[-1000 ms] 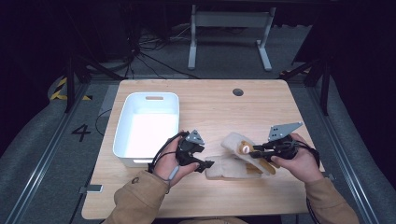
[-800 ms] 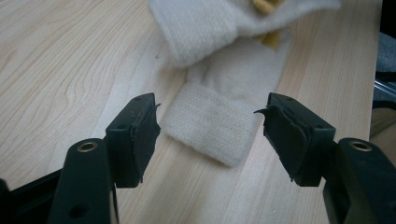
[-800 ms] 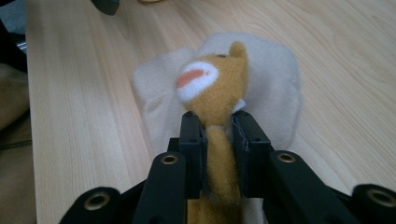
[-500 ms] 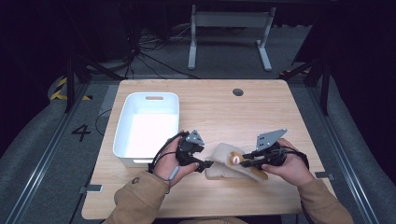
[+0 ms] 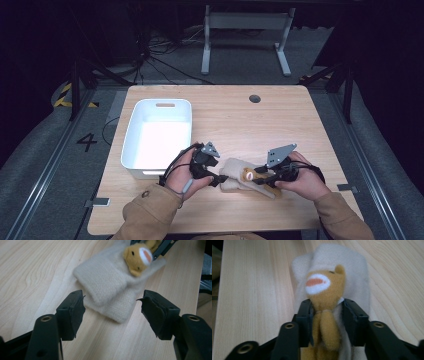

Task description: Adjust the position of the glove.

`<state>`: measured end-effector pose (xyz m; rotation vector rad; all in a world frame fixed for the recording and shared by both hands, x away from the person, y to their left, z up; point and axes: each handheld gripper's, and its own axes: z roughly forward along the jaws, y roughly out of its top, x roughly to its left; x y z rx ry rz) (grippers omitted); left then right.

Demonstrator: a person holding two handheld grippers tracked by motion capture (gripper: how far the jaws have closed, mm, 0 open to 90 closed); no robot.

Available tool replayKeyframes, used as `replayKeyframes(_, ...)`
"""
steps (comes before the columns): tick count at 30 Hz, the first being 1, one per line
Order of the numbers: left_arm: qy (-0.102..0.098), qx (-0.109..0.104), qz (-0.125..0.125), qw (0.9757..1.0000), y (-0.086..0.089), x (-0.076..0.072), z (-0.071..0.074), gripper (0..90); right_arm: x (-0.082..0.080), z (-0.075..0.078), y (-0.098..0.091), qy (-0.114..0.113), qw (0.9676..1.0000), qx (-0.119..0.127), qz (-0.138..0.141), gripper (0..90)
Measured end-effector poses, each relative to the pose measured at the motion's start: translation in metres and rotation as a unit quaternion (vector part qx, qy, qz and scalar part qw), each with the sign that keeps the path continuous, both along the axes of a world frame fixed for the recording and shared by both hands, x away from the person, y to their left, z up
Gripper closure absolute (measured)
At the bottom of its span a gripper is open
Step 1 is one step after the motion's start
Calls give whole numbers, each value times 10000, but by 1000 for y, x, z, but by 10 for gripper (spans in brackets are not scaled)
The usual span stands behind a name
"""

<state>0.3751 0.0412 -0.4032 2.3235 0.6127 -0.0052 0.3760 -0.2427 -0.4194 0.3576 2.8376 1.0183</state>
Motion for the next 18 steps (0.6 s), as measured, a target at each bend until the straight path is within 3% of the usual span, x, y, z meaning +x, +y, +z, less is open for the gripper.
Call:
replayKeyframes(3,39,42,-31,10000,-1,0,-2,367,0,2,-2,-42,9999,71,-66,538)
replayKeyframes(7,-20,76,-127,9999,-1,0,-3,414,-2,9,-8,-58,9995,171,-240,526)
replayKeyframes(8,-144,138,-207,9996,-2,1,-4,433,-3,13,-12,-104,9993,141,-324,535)
replayKeyframes(12,-260,346,-255,9987,-3,2,-6,492,-5,20,-23,-54,9984,120,-553,570)
replayKeyframes(16,-155,481,-110,9987,-3,3,-4,545,-7,25,-34,-4,9965,-56,-831,594)
replayKeyframes(18,-168,433,-111,9989,-2,4,-2,560,-9,26,-39,42,9955,-146,-934,604)
